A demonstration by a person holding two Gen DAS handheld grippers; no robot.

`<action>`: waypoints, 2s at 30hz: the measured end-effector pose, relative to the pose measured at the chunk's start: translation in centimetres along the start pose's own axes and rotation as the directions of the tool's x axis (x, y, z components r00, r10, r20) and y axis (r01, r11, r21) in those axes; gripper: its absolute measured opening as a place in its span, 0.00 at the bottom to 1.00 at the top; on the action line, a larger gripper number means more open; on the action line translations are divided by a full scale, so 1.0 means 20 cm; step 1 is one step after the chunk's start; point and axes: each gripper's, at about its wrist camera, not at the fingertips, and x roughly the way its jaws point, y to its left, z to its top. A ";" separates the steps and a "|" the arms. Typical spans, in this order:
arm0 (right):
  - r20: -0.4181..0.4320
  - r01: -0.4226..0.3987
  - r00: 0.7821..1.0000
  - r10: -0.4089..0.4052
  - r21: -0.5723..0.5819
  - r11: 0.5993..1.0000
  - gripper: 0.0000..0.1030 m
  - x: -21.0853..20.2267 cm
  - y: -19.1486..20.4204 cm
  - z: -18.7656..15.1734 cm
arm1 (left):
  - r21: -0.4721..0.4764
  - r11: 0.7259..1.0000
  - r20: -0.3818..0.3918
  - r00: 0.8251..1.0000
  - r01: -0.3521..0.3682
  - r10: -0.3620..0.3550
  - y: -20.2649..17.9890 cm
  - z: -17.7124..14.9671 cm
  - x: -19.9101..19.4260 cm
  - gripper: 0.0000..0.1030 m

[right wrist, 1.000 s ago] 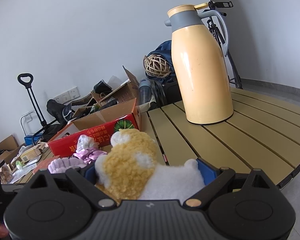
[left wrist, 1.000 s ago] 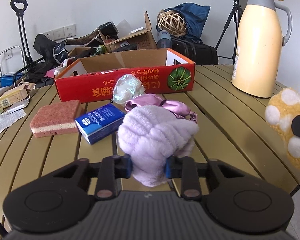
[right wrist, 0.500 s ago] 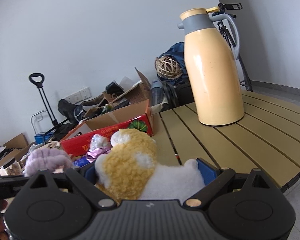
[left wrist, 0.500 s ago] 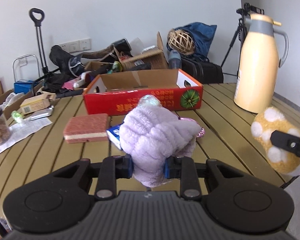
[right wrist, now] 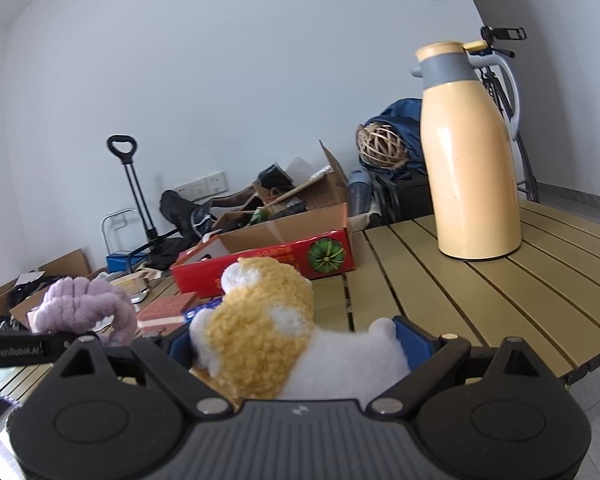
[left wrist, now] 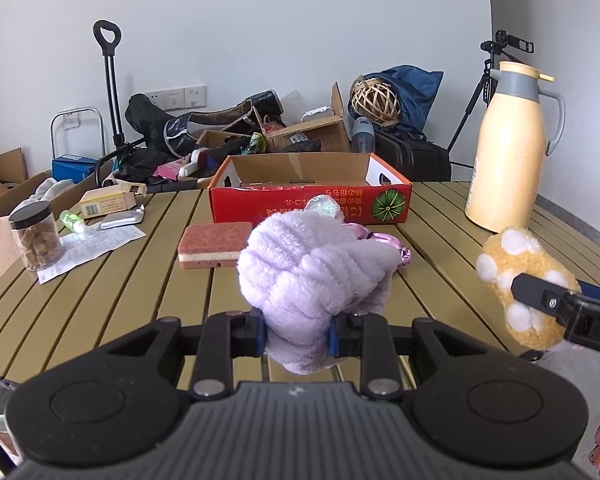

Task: Collect trash
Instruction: 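Carry the lavender headband and plush toy off the table down toward the black bin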

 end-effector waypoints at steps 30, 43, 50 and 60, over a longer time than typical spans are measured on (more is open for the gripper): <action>-0.200 -0.108 0.976 0.084 -0.114 0.988 0.93 -0.42 0.29 -0.48 | -0.050 0.998 -0.091 0.996 0.022 -0.027 0.19 -0.52 -0.44 0.26; -0.333 -0.091 0.942 0.043 -0.130 0.987 0.93 -0.42 0.37 -0.68 | -0.054 0.999 -0.214 0.977 0.010 -0.022 0.27 -0.77 -0.38 0.26; -0.375 -0.066 0.927 0.008 -0.143 0.987 0.93 -0.41 0.39 -0.74 | -0.050 0.999 -0.292 0.956 0.013 -0.027 0.29 -0.88 -0.32 0.26; -0.456 -0.036 0.889 -0.045 -0.167 0.985 0.93 -0.32 0.38 -0.83 | -0.033 0.999 -0.444 0.896 0.003 -0.017 0.28 -1.01 -0.14 0.26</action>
